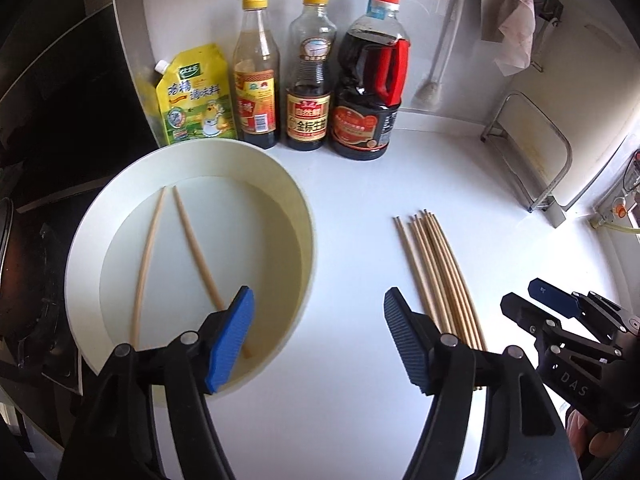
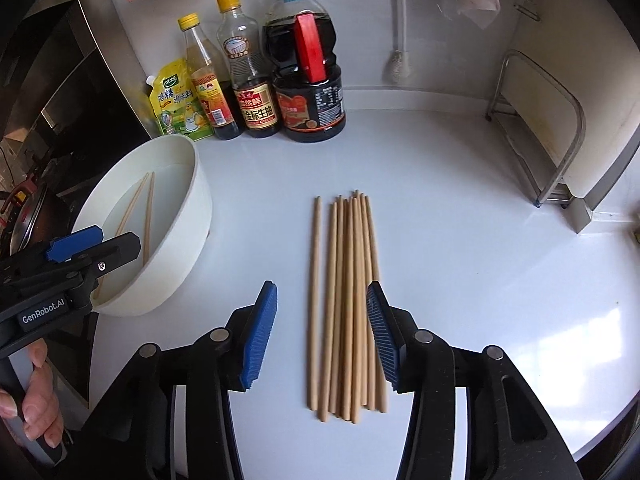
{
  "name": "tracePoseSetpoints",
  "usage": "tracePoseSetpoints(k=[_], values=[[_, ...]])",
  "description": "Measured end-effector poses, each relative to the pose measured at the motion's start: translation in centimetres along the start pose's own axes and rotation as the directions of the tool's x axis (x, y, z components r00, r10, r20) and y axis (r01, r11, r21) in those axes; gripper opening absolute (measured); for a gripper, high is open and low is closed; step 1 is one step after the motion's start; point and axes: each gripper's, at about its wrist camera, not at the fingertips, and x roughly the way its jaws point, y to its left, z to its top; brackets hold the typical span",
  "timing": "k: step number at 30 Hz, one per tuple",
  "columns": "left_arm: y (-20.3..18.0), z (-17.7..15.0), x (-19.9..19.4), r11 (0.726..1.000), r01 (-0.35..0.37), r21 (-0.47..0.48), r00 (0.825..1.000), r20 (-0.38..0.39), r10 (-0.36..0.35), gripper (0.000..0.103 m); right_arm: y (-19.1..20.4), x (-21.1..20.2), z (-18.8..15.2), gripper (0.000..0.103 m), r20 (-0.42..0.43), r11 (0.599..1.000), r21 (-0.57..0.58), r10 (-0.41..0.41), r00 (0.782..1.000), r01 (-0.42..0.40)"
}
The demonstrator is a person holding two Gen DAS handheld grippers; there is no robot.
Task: Organize utensils
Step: 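Withdraw both open grippers from the basin back toward the chopstick bundle, then close the left gripper on a chopstick while the right gripper grasps another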
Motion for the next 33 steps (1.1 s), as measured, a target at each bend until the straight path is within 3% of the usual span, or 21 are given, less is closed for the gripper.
tracePoseSetpoints(k=[8, 14, 33], values=[[-4.9, -0.1, 1.2, 0.999, 0.01, 0.047, 1.0, -0.013, -0.009, 0.073, -4.3, -0.3, -1.2, 0.051, 0.001, 1.0, 0.015, -0.028, 1.0, 0.028], [-7.0, -1.4, 2.7, 0.999, 0.008, 0.049, 0.998, -0.059, -0.005, 0.075, -6.6, 1.5, -2.4, 0.052, -0.061, 0.999, -0.003, -0.035, 0.997, 0.035], [-6.9, -3.9, 7.2, 0.997, -0.075, -0.035, 0.993, -0.092, 0.071, 0.081, -7.6, 7.9, -2.5, 0.052, -0.09, 0.999, -0.036, -0.017, 0.996, 0.014]])
